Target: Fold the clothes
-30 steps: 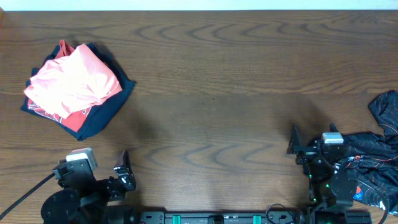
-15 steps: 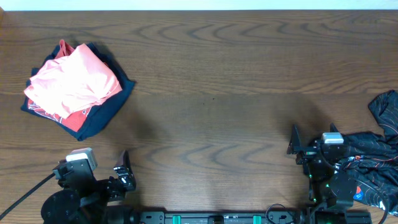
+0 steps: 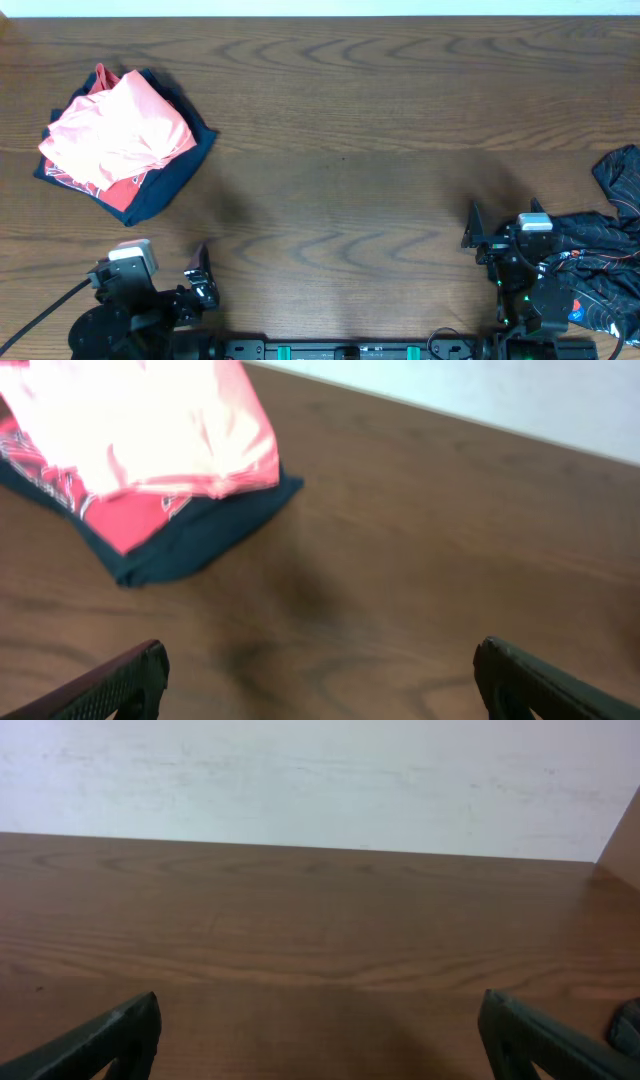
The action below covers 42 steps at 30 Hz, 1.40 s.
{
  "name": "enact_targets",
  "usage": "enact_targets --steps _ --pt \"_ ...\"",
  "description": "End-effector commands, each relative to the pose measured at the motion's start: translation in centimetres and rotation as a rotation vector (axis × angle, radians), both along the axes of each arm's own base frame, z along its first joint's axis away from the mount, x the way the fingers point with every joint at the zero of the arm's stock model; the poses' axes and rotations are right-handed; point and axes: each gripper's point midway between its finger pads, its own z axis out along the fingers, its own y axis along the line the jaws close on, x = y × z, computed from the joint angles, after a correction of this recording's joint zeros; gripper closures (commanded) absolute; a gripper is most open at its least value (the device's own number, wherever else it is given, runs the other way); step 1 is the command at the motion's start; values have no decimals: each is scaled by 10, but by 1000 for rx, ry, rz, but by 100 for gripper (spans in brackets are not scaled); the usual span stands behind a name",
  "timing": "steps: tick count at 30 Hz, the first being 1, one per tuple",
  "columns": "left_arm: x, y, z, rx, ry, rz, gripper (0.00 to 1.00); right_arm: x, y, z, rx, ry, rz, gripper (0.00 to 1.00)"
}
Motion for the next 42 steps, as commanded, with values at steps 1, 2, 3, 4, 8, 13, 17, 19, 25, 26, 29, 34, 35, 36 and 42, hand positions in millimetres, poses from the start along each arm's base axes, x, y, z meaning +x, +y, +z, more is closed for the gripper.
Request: enact_targets --steps 1,2,3,4,8,13,17,19,25,26,29,34,35,36,42 --pt "2 5 -18 24 36 17 2 0 0 -2 -12 6 -2 1" --pt "4 8 -26 33 39 32 2 0 0 -2 -12 6 -2 1" --pt "7 9 -33 36 33 36 2 0 0 -2 -12 6 -2 1" --pt "11 9 -39 36 16 36 2 0 0 -2 -12 6 -2 1" --pt "30 8 -58 33 -112 29 2 0 0 -2 -12 6 -2 1" --pt "56 7 -68 34 -217 21 2 0 0 -2 -12 6 -2 1" --pt "80 9 -62 68 -367 13 2 0 0 -2 -12 6 -2 1" --pt "91 9 -64 70 -432 15 2 0 0 -2 -12 6 -2 1" --pt "102 10 -89 71 -469 18 2 0 0 -2 -12 6 -2 1" --pt "102 9 -94 70 -450 16 2 0 0 -2 -12 6 -2 1" --pt "100 10 -113 68 -373 15 2 0 0 -2 -12 6 -2 1" --pt "100 9 -113 67 -373 14 2 0 0 -2 -12 6 -2 1" --pt "100 9 -113 67 -373 14 2 0 0 -2 -12 6 -2 1" --pt "100 9 -113 67 -373 14 2 0 0 -2 -12 6 -2 1" --pt "100 9 -113 67 -372 14 2 0 0 -2 -12 6 -2 1"
